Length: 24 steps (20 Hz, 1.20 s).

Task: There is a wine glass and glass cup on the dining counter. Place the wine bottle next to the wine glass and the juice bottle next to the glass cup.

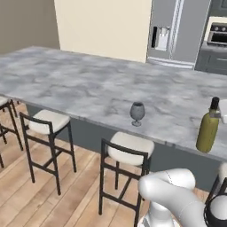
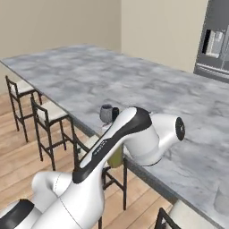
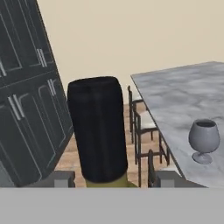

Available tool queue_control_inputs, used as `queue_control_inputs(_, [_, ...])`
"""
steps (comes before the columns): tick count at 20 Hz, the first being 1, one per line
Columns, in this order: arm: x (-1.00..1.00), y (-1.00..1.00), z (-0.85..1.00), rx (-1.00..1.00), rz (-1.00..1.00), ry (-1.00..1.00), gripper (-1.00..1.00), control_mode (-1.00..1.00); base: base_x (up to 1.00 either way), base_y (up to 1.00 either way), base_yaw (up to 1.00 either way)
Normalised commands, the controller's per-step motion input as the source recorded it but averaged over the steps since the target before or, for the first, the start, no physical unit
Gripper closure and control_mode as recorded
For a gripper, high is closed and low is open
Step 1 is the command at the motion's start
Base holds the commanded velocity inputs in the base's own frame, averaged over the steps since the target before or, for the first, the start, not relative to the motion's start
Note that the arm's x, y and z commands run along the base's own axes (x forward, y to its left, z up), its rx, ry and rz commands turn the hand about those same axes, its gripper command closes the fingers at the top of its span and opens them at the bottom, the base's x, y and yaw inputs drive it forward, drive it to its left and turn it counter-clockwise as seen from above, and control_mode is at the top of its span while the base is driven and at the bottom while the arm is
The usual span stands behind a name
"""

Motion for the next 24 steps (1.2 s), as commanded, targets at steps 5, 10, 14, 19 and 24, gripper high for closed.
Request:
queue_control_inputs(5, [0.00,0.00,0.00,0.00,0.00,0.00,1.00,1.00,0.42,0.43,-0.54])
queue_control_inputs(10, [0.00,0.00,0.00,0.00,0.00,0.00,1.00,1.00,0.48,0.47,-0.42])
queue_control_inputs(14, [0.00,0.00,0.00,0.00,0.00,0.00,1.00,1.00,0.58,0.46,-0.36])
queue_control_inputs(19, [0.00,0.00,0.00,0.00,0.00,0.00,1.00,1.00,0.54,0.27,-0.22])
queue_control_inputs(24, [0.00,0.00,0.00,0.00,0.00,0.00,1.00,1.00,0.51,0.16,-0.17])
